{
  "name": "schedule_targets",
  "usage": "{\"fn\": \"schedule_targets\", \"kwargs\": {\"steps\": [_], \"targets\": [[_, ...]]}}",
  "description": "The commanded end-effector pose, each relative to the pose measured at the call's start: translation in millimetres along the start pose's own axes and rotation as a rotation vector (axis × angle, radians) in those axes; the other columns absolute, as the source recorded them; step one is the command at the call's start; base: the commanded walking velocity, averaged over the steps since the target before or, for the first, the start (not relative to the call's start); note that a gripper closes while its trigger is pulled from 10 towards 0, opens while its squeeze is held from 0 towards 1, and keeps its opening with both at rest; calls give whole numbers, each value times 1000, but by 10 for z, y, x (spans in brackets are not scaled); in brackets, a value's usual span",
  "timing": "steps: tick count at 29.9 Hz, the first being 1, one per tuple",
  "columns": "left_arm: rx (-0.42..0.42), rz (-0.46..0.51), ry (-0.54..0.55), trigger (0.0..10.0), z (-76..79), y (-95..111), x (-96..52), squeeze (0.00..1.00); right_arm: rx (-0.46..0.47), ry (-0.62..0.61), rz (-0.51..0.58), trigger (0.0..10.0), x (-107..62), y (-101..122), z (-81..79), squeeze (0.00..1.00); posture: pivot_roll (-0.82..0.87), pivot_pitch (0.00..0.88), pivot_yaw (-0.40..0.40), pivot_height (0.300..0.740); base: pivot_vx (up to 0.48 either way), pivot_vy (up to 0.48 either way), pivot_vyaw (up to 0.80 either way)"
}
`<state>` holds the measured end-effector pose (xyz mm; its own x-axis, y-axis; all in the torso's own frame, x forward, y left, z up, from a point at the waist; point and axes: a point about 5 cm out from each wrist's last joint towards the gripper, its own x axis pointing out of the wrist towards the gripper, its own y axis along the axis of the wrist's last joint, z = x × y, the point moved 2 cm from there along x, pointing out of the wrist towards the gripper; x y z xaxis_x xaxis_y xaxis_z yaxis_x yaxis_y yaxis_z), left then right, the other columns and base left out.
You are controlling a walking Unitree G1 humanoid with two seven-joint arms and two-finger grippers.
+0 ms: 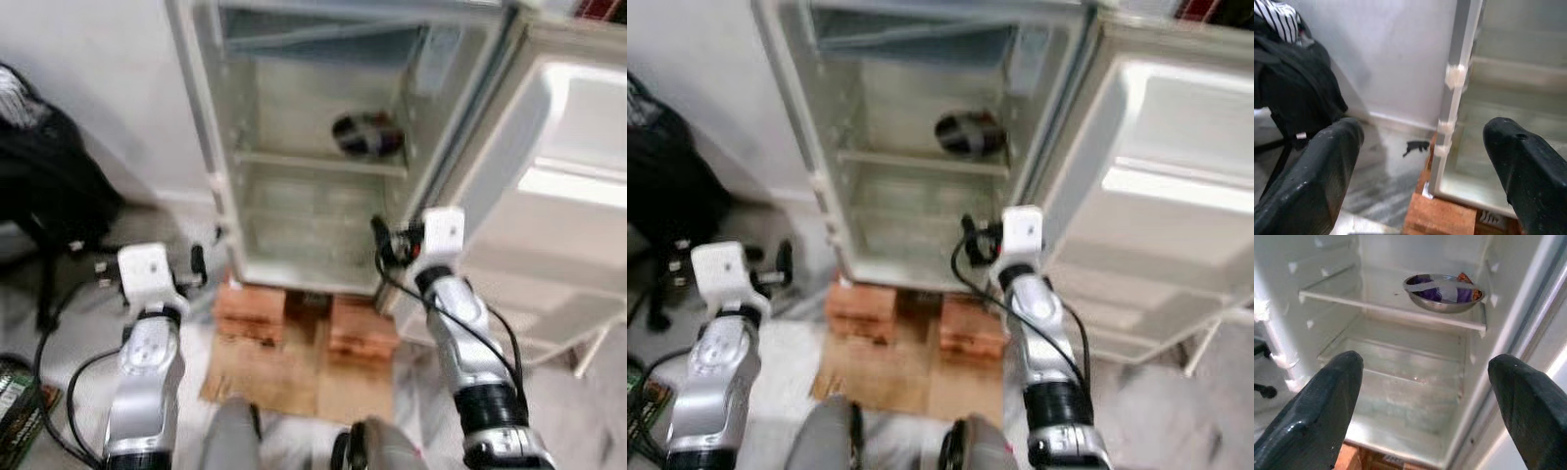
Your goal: Restocking fridge
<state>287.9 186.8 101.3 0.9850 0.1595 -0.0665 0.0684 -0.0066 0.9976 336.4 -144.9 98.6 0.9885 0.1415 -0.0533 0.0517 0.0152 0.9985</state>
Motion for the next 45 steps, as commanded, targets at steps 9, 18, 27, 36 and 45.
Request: {"fn": "schedule_targets", "kwargs": {"steps": [9, 18, 27, 36, 45], "targets": [[-15, 46, -96, 10000, 154, 83, 44, 0, -30, -86, 62, 10000, 76, 217, 115, 0, 75, 95, -53, 740, 0, 0, 0], [-26, 38, -97, 10000, 175, 52, 46, 0, -30, -124, 67, 10000, 158, 312, 258, 0, 59, 99, -61, 740, 0, -444, 0], [-29, 40, -97, 10000, 197, 41, 30, 0, 26, -41, 52, 10000, 68, 213, 289, 0, 65, 104, -72, 740, 0, -480, 0], [-17, 28, -95, 10000, 167, 4, 7, 0, -48, 74, -190, 10000, -229, -340, 464, 0, 54, 114, -67, 740, 0, -477, 0], [12, 17, -103, 10000, 186, 7, 38, 0, -63, -71, -201, 10000, -39, -263, 691, 0, 65, 116, -54, 740, 0, -467, 0]]}}
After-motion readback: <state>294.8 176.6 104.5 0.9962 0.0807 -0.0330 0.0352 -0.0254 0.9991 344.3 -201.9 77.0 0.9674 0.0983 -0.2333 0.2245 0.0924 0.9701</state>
